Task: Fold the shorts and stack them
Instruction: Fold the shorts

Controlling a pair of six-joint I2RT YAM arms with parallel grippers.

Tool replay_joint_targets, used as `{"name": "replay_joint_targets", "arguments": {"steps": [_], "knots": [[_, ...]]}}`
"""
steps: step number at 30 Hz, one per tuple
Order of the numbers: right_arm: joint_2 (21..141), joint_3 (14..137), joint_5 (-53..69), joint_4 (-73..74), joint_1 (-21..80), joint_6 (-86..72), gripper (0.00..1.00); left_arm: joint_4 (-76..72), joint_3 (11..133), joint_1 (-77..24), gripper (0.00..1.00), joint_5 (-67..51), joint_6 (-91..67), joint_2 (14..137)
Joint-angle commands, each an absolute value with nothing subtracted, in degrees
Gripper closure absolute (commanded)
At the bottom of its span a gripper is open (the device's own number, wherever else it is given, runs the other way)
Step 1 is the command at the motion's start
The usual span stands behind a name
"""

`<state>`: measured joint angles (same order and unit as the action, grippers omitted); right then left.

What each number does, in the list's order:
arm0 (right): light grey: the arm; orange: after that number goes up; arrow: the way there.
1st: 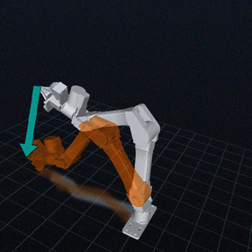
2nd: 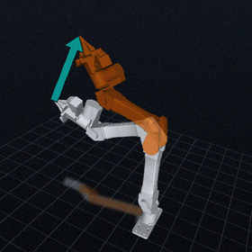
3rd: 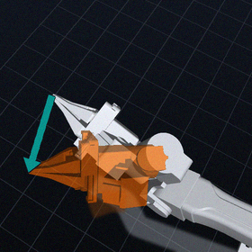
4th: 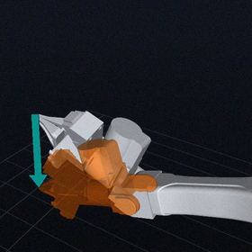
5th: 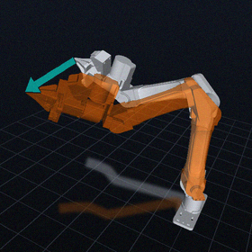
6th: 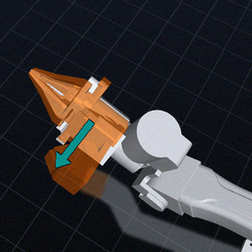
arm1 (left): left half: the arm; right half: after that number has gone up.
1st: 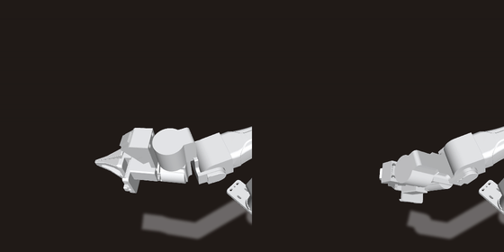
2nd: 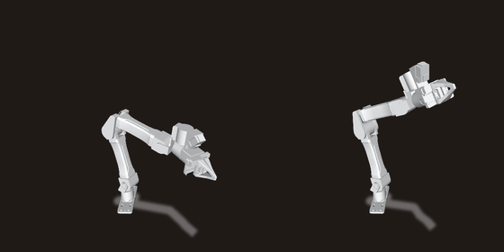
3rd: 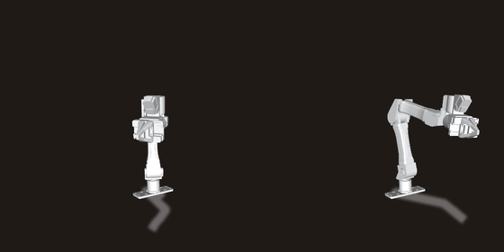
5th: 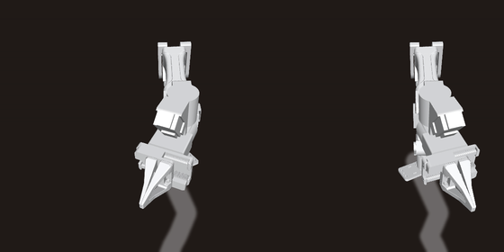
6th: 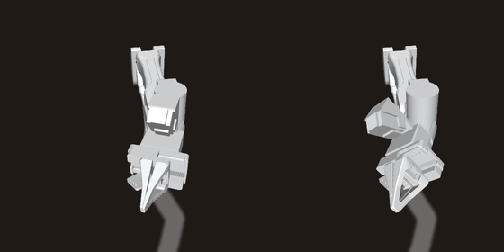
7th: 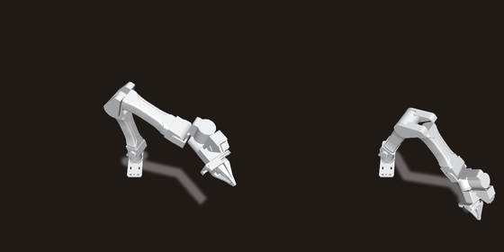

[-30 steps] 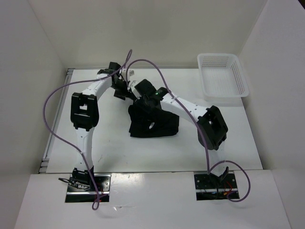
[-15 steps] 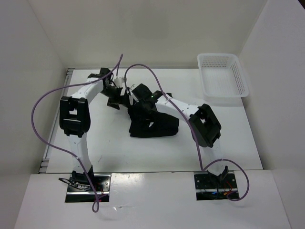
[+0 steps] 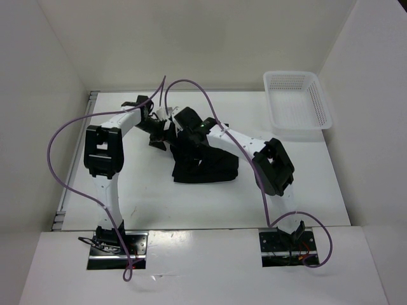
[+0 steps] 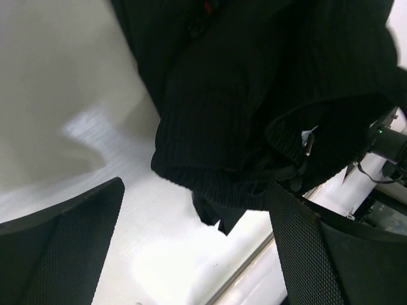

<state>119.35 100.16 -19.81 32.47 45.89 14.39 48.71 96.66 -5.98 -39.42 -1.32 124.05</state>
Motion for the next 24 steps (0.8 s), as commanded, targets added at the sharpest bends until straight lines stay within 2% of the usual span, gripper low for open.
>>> {"name": "replay_joint_targets", "arguments": {"steps": [1, 8, 16, 18, 20, 21, 22, 24], "knots": [[119.71, 102.83, -20.57, 29.71, 46.32, 13.62, 1.00, 45.36, 97.91, -5.89, 0.00, -42.80, 0.00, 125.41], [119.71, 102.83, -20.57, 29.71, 46.32, 13.62, 1.00, 42.89, 98.96, -5.36, 0.02, -43.33, 0.00, 126.74], [119.71, 102.83, -20.57, 29.71, 46.32, 13.62, 1.00, 42.89, 102.48, -5.36, 0.46, -45.18, 0.00, 130.08], [119.71, 102.83, -20.57, 29.71, 46.32, 13.62, 1.00, 42.89, 102.48, -5.36, 0.52, -45.70, 0.00, 130.61], [119.71, 102.83, -20.57, 29.71, 46.32, 13.62, 1.00, 42.89, 102.48, -5.36, 0.63, -46.23, 0.00, 130.61], [119.71, 102.83, -20.57, 29.71, 46.32, 13.62, 1.00, 42.89, 102.48, -5.36, 0.76, -46.23, 0.00, 130.61], [119.18, 102.31, -20.57, 29.71, 46.32, 13.62, 1.00, 42.89, 102.48, -5.36, 0.80, -46.75, 0.00, 130.61], [118.66, 102.30, -20.57, 29.71, 46.32, 13.62, 1.00, 42.89, 102.48, -5.36, 0.82, -47.71, 0.00, 130.00]]}}
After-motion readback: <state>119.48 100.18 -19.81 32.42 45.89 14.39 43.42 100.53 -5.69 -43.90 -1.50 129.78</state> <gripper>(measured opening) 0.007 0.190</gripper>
